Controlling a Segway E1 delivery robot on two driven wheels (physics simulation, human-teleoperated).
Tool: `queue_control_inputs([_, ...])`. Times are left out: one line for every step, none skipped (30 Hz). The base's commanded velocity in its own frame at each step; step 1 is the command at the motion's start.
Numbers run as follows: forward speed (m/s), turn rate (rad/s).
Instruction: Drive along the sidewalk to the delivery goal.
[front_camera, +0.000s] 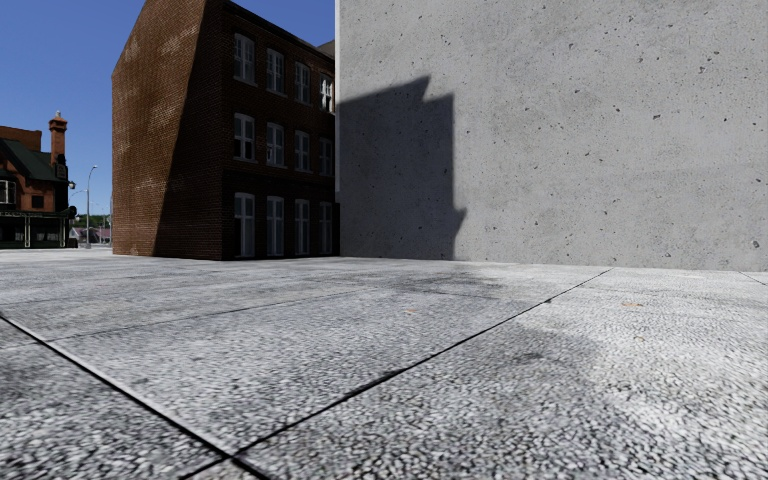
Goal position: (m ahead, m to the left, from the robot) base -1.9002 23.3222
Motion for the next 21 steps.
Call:
queue_control_inputs([0.00, 0.00])
queue_control_inputs([0.00, 0.00])
queue_control_inputs([0.00, 0.00])
queue_control_inputs([0.00, 0.00])
queue_control_inputs([0.00, 0.00])
queue_control_inputs([0.00, 0.00])
queue_control_inputs([0.00, 0.00])
queue_control_inputs([0.00, 0.00])
queue_control_inputs([0.00, 0.00])
queue_control_inputs([0.00, 0.00])
queue_control_inputs([0.00, 0.00])
queue_control_inputs([0.00, 0.00])
queue_control_inputs([0.00, 0.00])
queue_control_inputs([0.00, 0.00])
queue_control_inputs([0.00, 0.00])
queue_control_inputs([0.00, 0.00])
queue_control_inputs([0.00, 0.00])
queue_control_inputs([0.00, 0.00])
queue_control_inputs([0.00, 0.00])
queue_control_inputs([0.00, 0.00])
queue_control_inputs([0.00, 0.00])
